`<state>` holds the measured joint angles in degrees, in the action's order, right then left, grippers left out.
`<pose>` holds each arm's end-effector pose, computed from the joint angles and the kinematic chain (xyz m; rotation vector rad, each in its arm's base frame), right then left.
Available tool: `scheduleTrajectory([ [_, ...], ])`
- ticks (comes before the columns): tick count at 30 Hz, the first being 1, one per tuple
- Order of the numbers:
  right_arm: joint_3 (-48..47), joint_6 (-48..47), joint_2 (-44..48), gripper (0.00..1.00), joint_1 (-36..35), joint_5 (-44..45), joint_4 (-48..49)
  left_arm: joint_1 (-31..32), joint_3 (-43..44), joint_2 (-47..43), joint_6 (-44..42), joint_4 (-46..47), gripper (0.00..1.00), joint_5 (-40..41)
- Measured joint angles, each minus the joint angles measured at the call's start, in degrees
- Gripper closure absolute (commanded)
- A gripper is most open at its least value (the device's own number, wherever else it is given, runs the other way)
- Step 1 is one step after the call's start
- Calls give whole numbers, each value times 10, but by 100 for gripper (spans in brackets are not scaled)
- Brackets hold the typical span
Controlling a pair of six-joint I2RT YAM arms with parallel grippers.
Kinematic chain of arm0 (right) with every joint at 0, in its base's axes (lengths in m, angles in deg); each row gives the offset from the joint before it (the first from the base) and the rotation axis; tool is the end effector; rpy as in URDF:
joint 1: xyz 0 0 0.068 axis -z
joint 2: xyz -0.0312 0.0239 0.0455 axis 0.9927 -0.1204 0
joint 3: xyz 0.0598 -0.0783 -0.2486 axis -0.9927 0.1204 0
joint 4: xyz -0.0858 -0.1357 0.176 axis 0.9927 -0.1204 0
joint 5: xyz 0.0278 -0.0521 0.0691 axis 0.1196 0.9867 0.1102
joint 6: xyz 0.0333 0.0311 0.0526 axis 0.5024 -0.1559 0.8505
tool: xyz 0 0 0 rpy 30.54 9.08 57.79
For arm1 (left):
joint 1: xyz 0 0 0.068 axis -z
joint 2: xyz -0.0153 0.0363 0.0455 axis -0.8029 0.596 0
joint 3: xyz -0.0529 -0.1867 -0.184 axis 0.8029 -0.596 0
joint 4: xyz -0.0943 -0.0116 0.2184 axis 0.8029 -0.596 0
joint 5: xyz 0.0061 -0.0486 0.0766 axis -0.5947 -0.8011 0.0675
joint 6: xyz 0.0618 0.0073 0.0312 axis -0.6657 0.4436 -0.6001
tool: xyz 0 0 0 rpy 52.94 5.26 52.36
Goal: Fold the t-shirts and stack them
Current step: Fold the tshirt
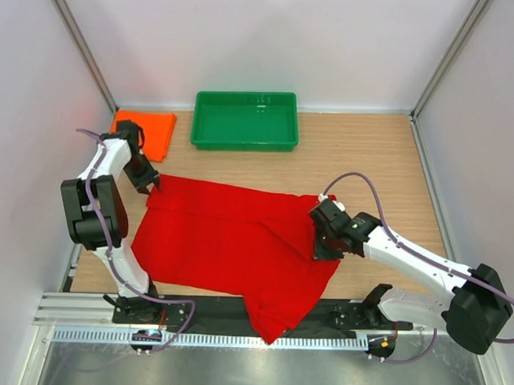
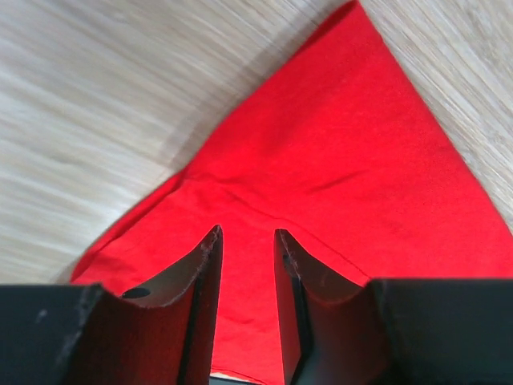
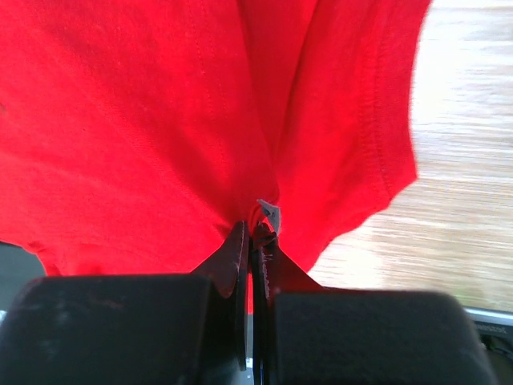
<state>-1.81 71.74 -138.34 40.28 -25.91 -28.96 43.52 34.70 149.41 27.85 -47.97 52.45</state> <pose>0.1357 0.1186 0.1963 0.0087 2.8014 0.2532 0.3338 0.0576 0.2054 -0.9818 2.7406 -0.0731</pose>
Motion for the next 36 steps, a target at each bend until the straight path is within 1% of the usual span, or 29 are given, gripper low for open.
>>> scheduleTrajectory([
  [5,16,0,-35,97,0,-55,42,9,-11,29,2,12,67,-12],
  [11,19,-2,-68,98,0,-109,90,9,-12,32,2,16,67,-14],
  [15,19,-4,-97,98,0,-128,101,9,-12,34,2,19,67,-22],
  [16,20,-4,-101,95,0,-129,101,9,-12,35,2,19,67,-23],
  [18,23,-3,-102,86,0,-129,101,9,-12,38,2,20,67,-25],
  [19,23,-3,-102,74,0,-129,101,9,-12,39,2,21,67,-26],
  [21,23,-2,-102,64,1,-129,101,9,-12,40,2,21,67,-26],
  [22,22,-4,-102,55,4,-128,98,9,-12,40,2,21,67,-27],
  [24,16,-11,-102,49,15,-126,87,10,-12,40,2,23,67,-29],
  [26,1,-19,-102,46,52,-128,76,10,-12,40,2,24,67,-31],
  [31,-59,-40,-105,38,209,-137,80,13,-9,47,2,30,69,-42],
  [33,-100,-49,-132,36,261,-146,85,13,-7,52,3,37,69,-52],
  [36,-137,-52,-176,35,305,-158,94,13,-6,52,11,51,69,-63],
])
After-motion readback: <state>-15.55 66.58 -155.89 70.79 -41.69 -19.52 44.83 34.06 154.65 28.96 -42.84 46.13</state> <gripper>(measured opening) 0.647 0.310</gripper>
